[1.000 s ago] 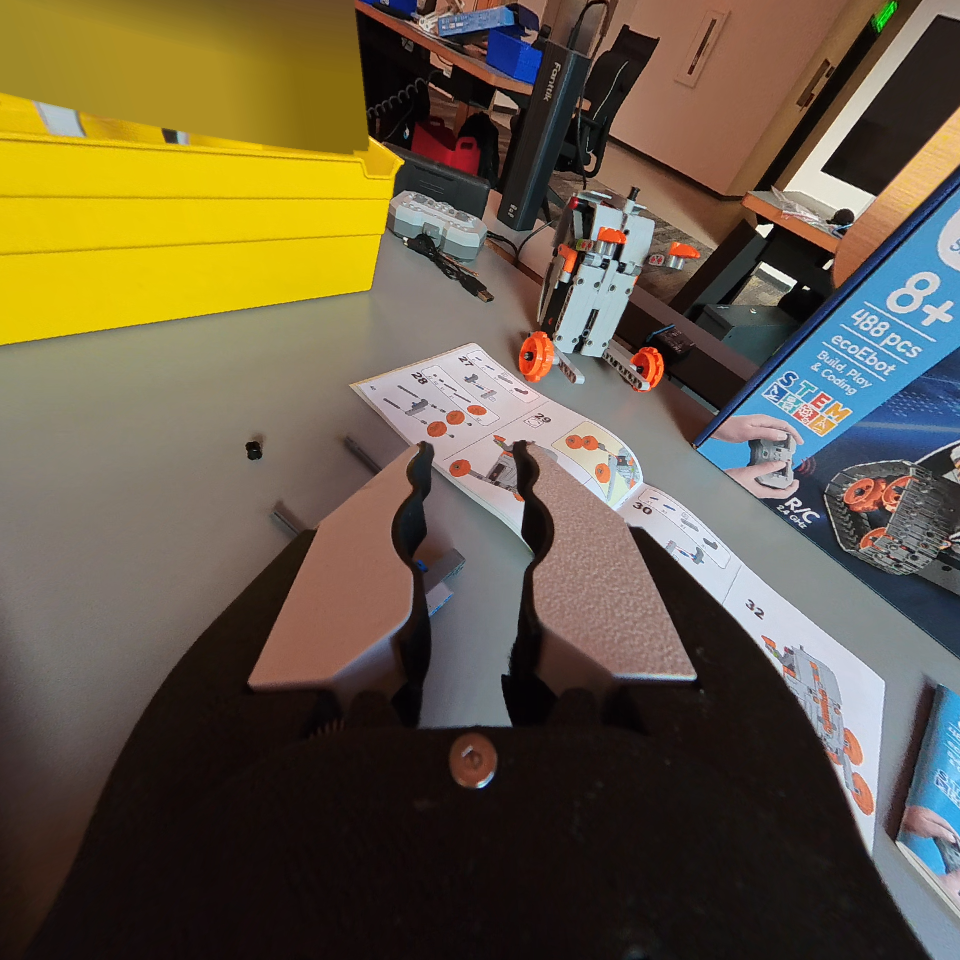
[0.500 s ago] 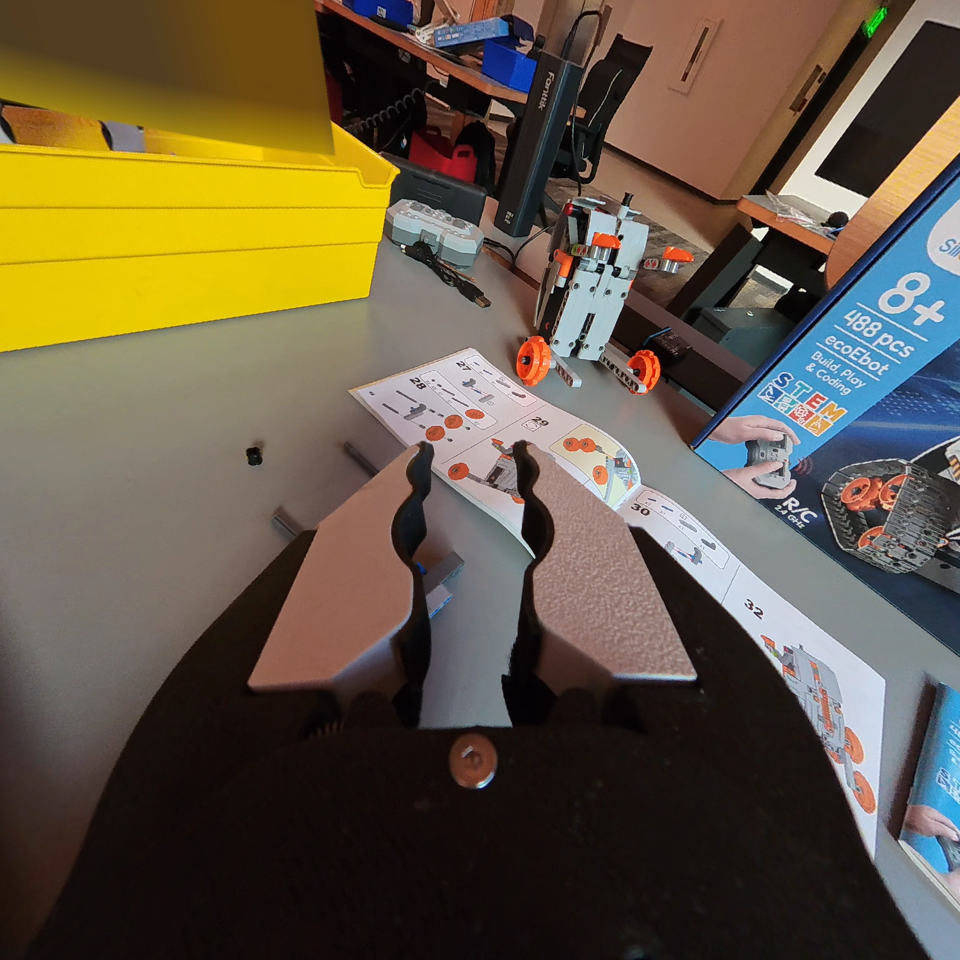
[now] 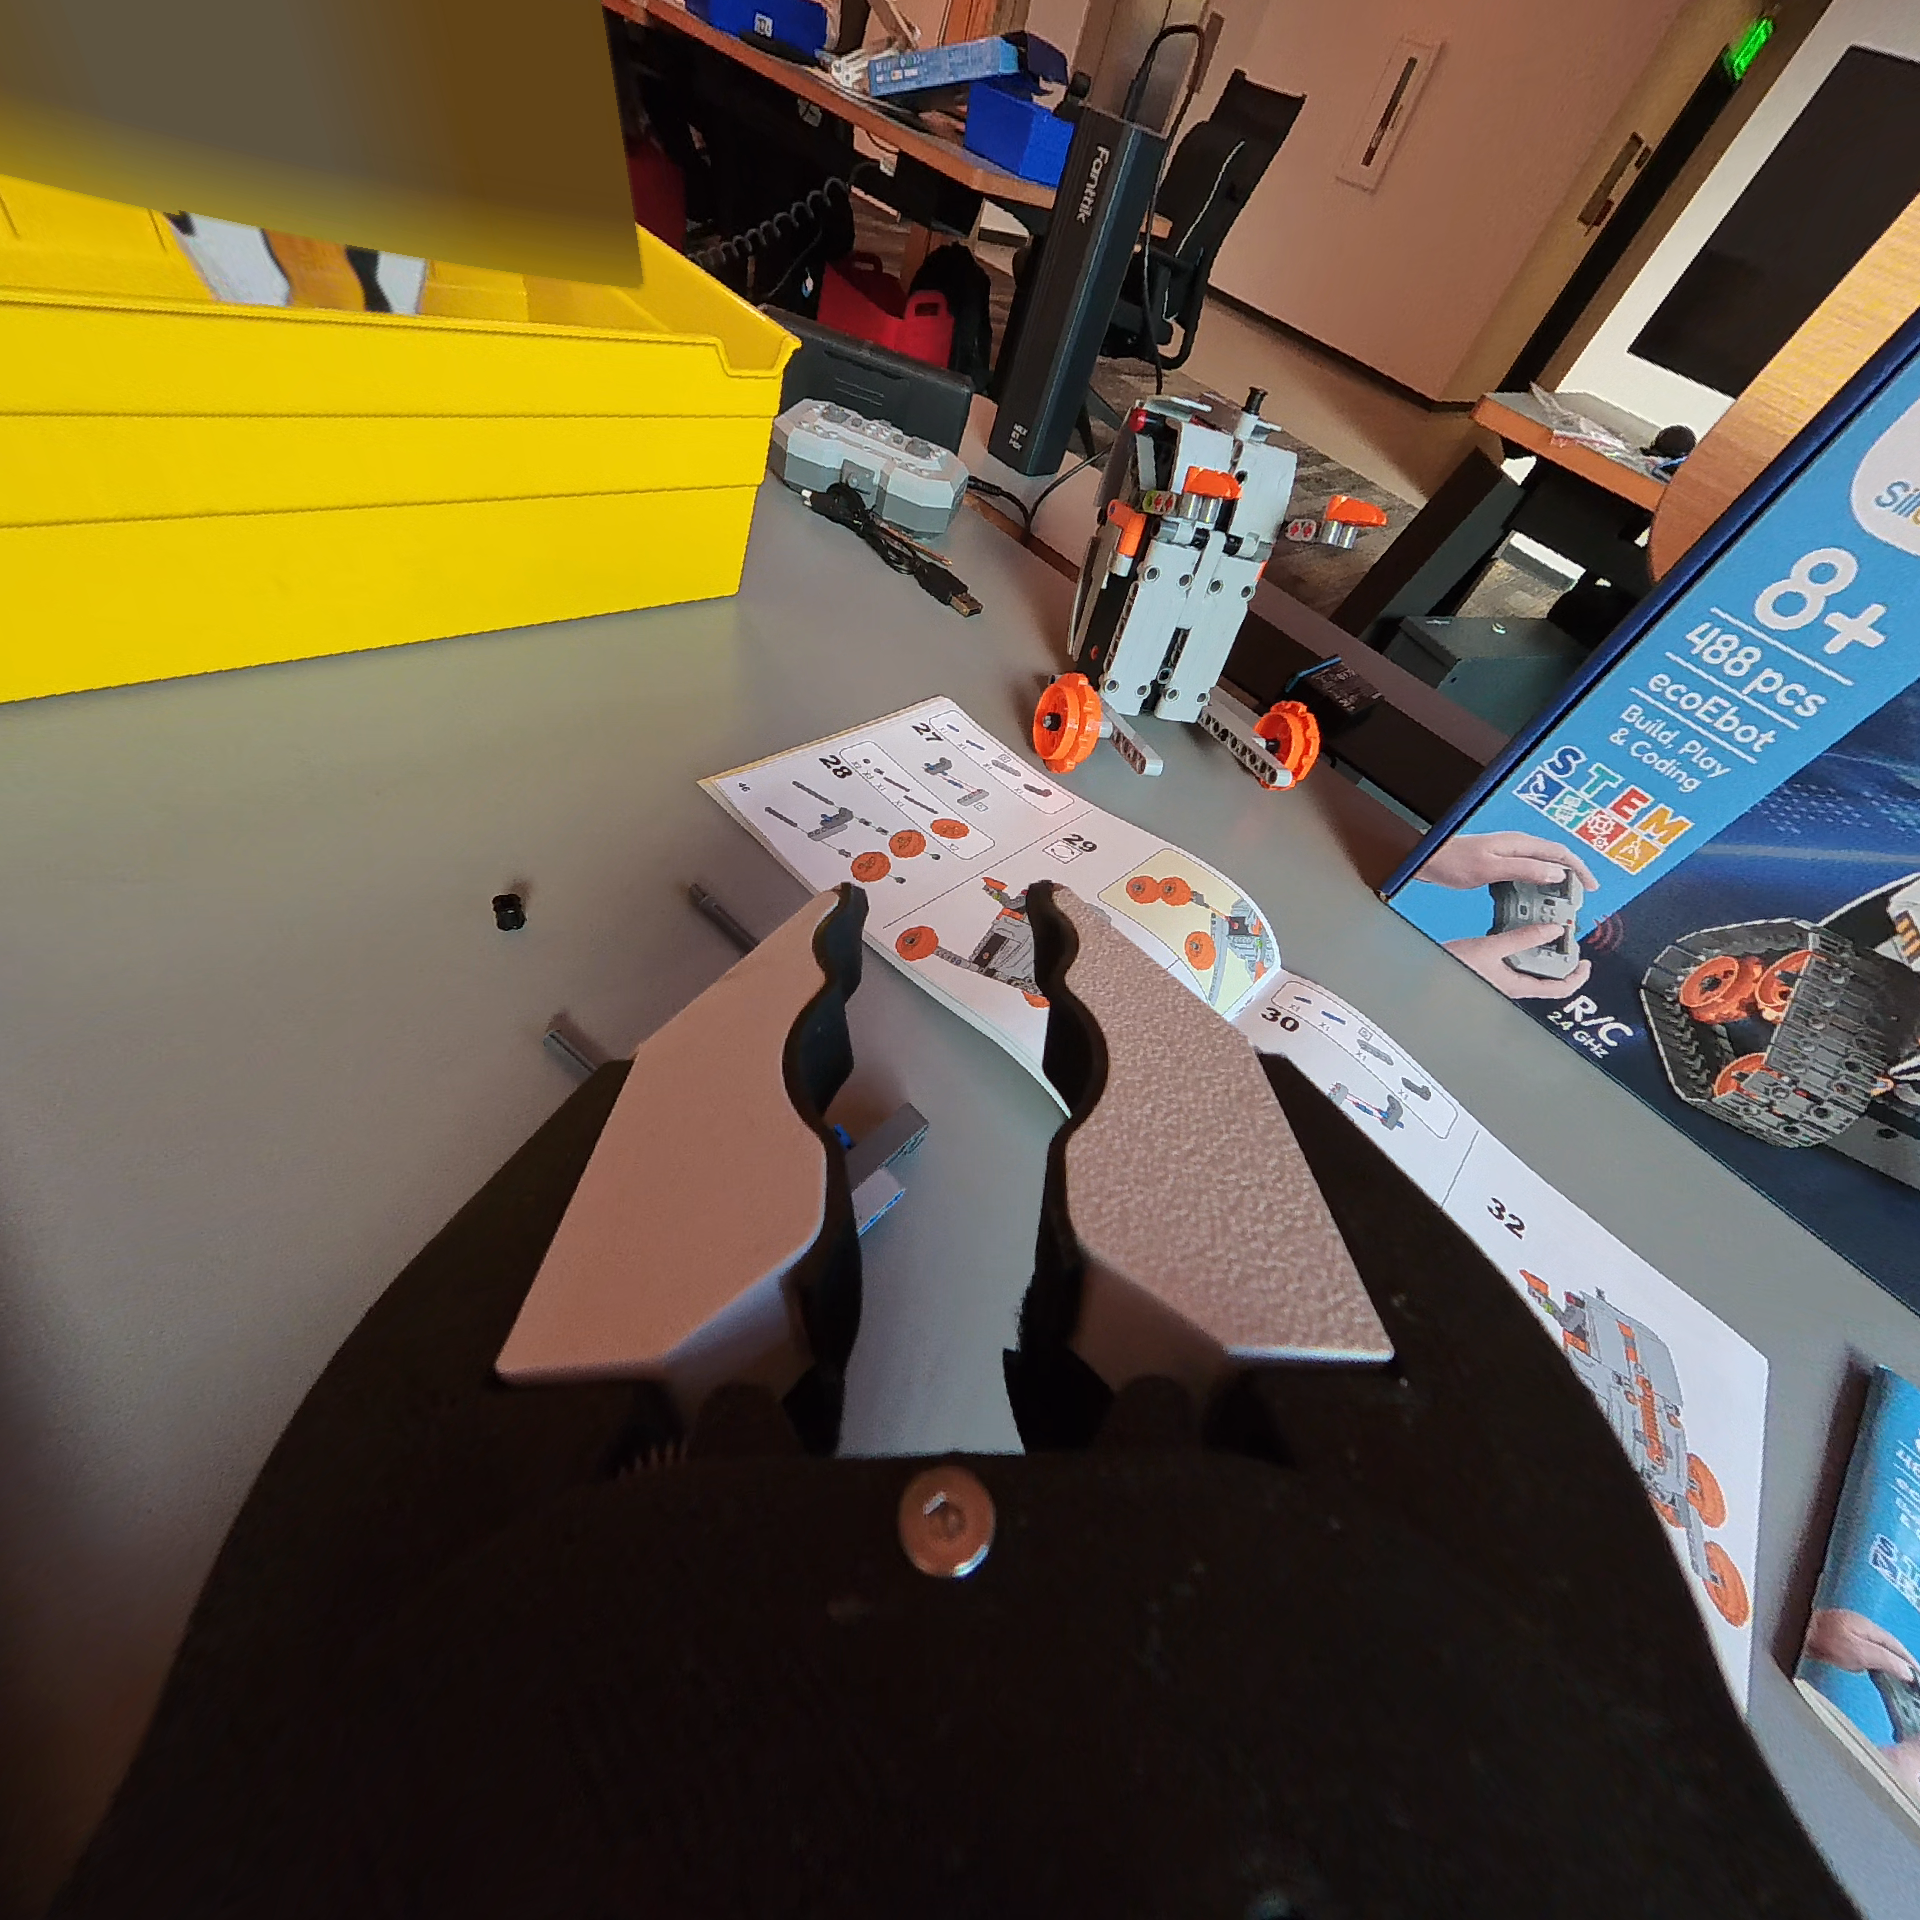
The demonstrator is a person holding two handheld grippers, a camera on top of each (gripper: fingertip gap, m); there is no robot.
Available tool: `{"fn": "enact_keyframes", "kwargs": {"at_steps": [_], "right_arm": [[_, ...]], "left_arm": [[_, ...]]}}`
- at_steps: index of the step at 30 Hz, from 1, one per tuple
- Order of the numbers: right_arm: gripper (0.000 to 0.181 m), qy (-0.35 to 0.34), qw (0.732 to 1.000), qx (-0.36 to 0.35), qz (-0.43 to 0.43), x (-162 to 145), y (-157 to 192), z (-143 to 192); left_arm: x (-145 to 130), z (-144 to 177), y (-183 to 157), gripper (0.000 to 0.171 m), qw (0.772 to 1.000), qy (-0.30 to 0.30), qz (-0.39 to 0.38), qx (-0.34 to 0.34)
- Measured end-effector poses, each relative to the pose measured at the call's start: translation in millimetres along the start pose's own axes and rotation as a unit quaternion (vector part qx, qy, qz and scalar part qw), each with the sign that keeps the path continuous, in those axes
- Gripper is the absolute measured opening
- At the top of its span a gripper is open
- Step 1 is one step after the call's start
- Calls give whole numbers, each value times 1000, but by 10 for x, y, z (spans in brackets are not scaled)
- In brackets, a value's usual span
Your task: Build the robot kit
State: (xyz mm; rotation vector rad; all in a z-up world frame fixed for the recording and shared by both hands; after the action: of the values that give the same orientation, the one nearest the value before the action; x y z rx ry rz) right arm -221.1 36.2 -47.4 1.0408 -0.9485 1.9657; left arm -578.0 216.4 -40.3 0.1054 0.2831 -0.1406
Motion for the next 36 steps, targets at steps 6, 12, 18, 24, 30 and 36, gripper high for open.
{"fn": "enact_keyframes", "kwargs": {"at_steps": [6,12,18,24,30,36], "right_arm": [[31,-1,1000,1,7,21,14,6],[31,-5,1000,0,9,30,21,19],[31,-13,1000,-1,6,38,17,39],[31,-4,1000,-3,23,55,65,31],[31,5,999,-12,31,71,90,31],[31,4,999,-17,27,90,93,49]], "left_arm": [[-314,132,-154,18,982,12,138,-125],[-410,168,-337,18,980,-4,146,-135],[-347,209,-408,23,978,-43,149,-138],[-305,217,-537,36,967,-102,180,-150],[-446,293,-599,38,937,-243,240,-77],[-664,337,-688,48,877,-375,298,-40]]}}
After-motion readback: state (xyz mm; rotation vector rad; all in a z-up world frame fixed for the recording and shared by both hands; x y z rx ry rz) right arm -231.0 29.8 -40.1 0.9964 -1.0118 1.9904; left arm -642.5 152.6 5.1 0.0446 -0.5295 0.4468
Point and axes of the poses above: each gripper's, where its closed fingertips meet, z back along the fingers, x out of its top, y = z × x across the jaws, the point moved 10 cm from there along z, back along the fingers, and after that the axes turned 9 degrees about y, right-handed, at the moved point
